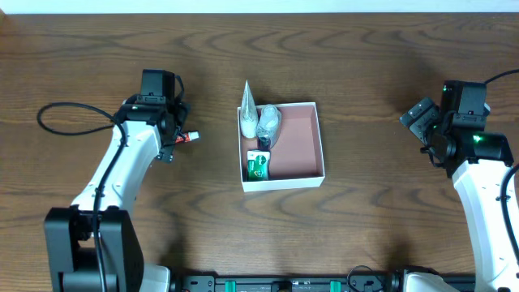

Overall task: Pack container
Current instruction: 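Reach the left gripper to the Colgate toothpaste tube and grasp it, then lift the toothpaste tube and carry it over the box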

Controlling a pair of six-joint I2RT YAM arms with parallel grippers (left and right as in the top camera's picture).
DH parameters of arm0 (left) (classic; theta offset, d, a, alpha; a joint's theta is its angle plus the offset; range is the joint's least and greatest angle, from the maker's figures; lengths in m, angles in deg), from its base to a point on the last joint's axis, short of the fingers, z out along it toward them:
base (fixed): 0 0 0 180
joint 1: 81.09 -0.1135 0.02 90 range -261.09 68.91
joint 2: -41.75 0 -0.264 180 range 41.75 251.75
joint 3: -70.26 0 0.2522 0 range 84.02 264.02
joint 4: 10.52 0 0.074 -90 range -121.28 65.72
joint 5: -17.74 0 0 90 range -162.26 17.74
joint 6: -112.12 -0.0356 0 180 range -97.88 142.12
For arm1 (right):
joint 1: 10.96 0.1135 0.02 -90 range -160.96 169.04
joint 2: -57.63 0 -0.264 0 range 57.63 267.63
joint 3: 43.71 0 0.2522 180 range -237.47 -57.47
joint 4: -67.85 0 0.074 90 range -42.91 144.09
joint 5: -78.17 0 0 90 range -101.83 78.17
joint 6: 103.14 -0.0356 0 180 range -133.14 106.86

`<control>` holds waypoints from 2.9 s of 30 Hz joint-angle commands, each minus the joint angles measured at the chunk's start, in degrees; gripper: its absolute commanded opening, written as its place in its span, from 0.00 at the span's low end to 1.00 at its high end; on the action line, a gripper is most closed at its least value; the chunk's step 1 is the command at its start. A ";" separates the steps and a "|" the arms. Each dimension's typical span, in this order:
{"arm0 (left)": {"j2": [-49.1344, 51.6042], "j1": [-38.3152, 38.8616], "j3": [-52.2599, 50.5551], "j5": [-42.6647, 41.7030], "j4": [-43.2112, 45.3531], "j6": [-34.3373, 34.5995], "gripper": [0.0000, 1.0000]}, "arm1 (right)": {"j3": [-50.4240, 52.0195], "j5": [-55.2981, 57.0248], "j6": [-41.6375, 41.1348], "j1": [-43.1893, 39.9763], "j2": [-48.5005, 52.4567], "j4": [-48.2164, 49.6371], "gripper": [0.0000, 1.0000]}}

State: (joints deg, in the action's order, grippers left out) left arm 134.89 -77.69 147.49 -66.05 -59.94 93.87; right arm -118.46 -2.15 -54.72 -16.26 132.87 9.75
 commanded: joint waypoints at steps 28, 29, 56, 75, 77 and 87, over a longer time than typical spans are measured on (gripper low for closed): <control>18.03 -4.87 0.50 -12.41 0.17 0.68 0.75 | -0.17 0.42 0.50 -0.42 -0.76 -0.09 0.99; 18.03 -5.20 0.50 -12.20 0.22 -0.22 0.75 | -0.17 0.42 0.52 -0.42 -0.76 -0.09 0.99; 17.97 -8.00 0.52 -12.90 -2.45 -30.84 0.20 | -0.17 0.42 0.52 -0.42 -0.76 -0.09 0.99; 1.97 -7.82 3.17 -26.56 -4.11 -50.53 0.20 | -0.17 0.42 0.52 -0.42 -0.76 -0.09 0.99; -2.29 -7.61 3.17 -26.56 -4.66 -52.28 0.19 | -0.17 0.42 0.52 -0.42 -0.76 -0.09 0.99; -22.86 0.17 3.17 -25.53 -5.07 -54.16 0.19 | -0.17 0.42 0.52 -0.42 -0.76 -0.09 0.99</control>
State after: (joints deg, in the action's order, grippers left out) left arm 116.40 -80.14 149.06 -91.47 -65.14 41.39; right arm -118.46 -2.15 -54.72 -16.31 132.87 9.75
